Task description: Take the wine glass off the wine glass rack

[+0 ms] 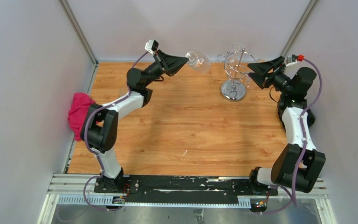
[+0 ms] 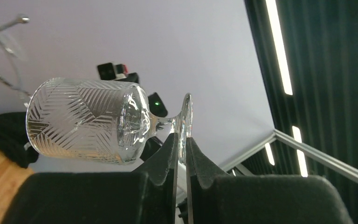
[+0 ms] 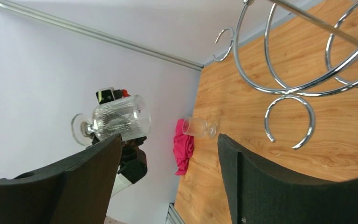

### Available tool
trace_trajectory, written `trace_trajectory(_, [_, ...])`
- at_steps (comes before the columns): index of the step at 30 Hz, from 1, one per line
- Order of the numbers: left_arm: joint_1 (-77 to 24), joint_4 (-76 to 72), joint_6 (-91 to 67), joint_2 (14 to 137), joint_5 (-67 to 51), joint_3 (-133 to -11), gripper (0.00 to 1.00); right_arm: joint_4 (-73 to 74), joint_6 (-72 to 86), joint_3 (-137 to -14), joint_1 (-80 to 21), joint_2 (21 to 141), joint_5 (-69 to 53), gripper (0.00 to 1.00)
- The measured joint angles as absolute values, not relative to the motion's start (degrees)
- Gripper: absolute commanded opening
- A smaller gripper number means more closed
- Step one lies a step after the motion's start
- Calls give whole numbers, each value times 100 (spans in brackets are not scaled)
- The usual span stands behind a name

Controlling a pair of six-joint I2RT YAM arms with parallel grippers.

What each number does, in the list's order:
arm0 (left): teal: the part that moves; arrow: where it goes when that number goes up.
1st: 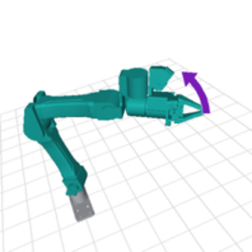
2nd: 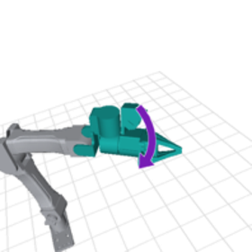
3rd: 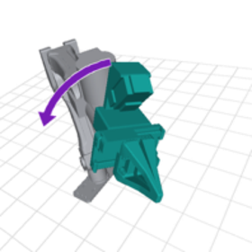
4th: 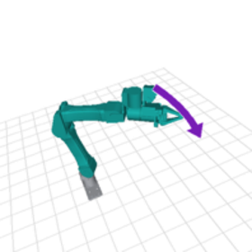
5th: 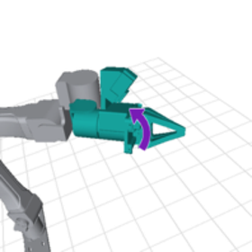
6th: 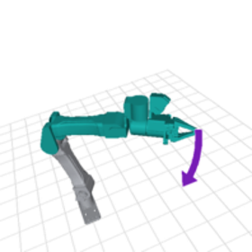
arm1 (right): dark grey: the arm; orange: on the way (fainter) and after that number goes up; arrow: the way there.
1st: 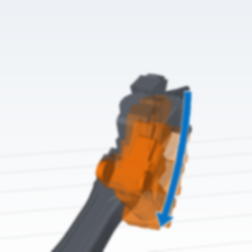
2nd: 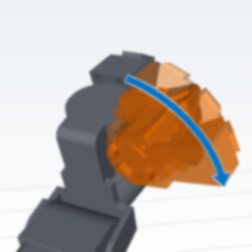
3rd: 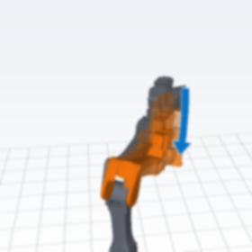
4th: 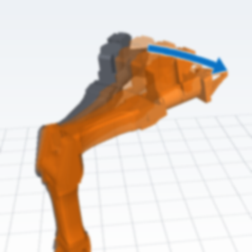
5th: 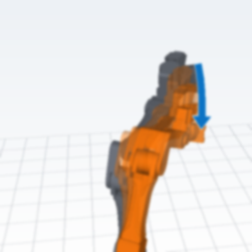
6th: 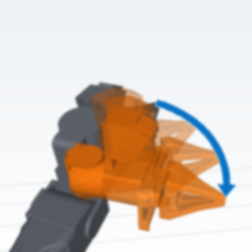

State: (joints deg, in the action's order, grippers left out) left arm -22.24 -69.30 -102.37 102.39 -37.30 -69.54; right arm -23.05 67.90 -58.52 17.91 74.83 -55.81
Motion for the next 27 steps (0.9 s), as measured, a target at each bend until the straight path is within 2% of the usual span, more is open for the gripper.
trace_trajectory(6, [-2224,-8143,-10659,10145,-3946,-6772,0,-2298,6722,-5852,1376,7397,-5596,81])
trace_trajectory(16, [-2224,-8409,-10525,9598,-4241,-6204,0,-2792,6792,-5819,941,7172,-5603,80])
trace_trajectory(21, [-2224,-8436,-10473,9277,-4394,-6027,0,-3889,7352,-5592,438,7236,-5680,77])
trace_trajectory(25, [-2224,-8442,-10473,8912,-4508,-5854,0,-5527,8291,-5439,-78,7609,-5695,75])
trace_trajectory(27, [-2224,-8468,-10473,8735,-4563,-5784,0,-6534,8875,-5426,-331,7922,-5640,70])
